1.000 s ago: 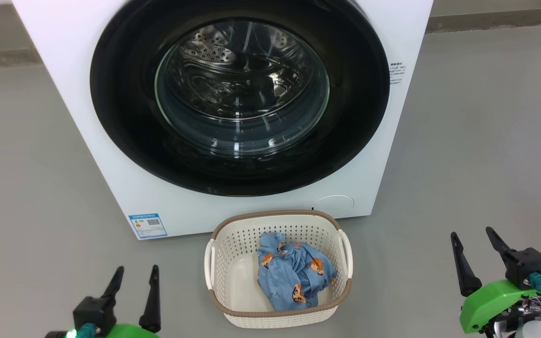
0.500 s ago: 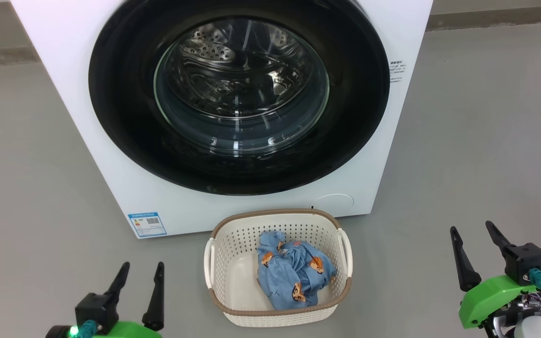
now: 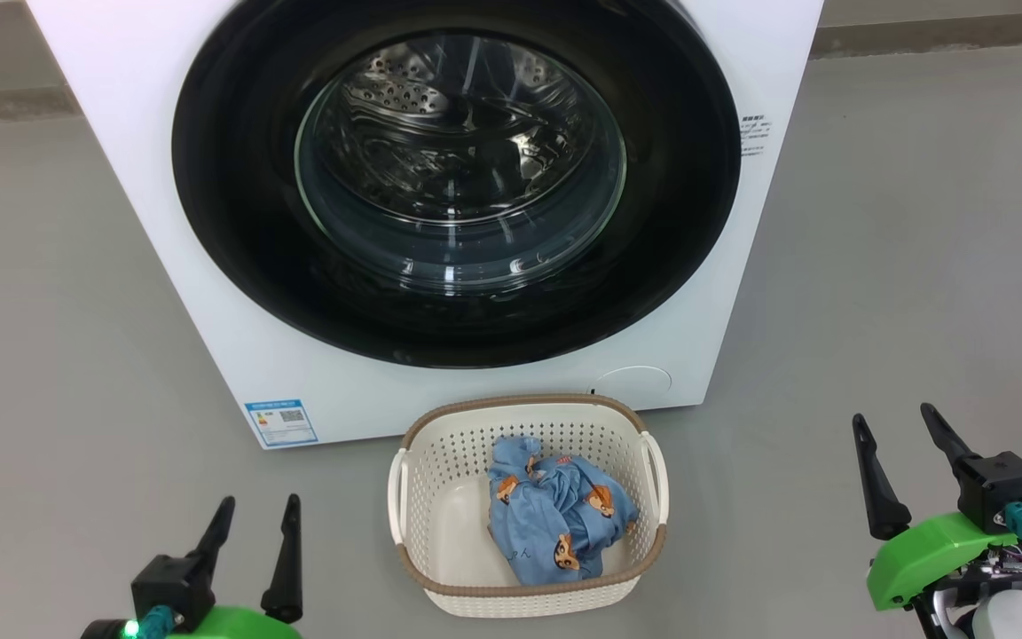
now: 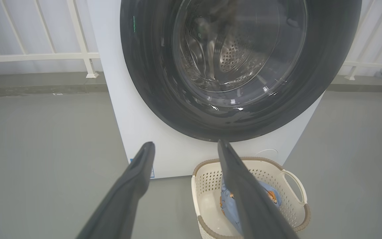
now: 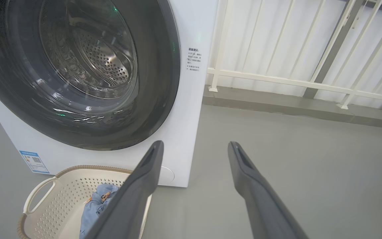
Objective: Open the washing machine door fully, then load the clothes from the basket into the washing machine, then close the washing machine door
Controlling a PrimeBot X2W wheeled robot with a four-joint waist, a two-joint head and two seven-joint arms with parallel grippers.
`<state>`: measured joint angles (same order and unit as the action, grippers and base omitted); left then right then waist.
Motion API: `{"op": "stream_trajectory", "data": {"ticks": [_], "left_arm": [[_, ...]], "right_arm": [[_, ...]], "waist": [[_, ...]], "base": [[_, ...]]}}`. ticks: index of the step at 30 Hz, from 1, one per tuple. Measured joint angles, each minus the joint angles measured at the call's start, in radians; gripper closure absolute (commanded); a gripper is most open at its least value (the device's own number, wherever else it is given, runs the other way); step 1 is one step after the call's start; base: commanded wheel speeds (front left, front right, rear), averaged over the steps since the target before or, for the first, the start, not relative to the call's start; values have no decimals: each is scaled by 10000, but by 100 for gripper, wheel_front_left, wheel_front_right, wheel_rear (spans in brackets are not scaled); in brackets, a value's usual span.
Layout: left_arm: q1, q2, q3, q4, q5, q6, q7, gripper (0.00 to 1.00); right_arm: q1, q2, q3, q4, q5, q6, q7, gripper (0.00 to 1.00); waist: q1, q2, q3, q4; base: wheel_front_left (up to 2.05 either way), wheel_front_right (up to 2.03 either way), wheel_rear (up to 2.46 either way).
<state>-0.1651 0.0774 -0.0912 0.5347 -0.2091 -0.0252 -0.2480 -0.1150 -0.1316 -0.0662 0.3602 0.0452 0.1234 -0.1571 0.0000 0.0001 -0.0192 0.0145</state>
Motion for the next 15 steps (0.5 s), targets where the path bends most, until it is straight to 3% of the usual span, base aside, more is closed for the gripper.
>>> {"op": "stream_trajectory", "data": {"ticks": [9, 15], "left_arm": [[0, -23, 88, -247, -6, 109, 0, 0], [0, -21, 117, -316, 4, 144, 0, 0]], "right_arm": [[5, 35, 4, -270, -33, 0, 67, 0], [11, 44, -4, -303, -27, 0, 77, 0]], "waist": [[0, 0, 34, 18], [0, 0, 43, 7]], "base": [[0, 3, -3], [23, 51, -74]]}}
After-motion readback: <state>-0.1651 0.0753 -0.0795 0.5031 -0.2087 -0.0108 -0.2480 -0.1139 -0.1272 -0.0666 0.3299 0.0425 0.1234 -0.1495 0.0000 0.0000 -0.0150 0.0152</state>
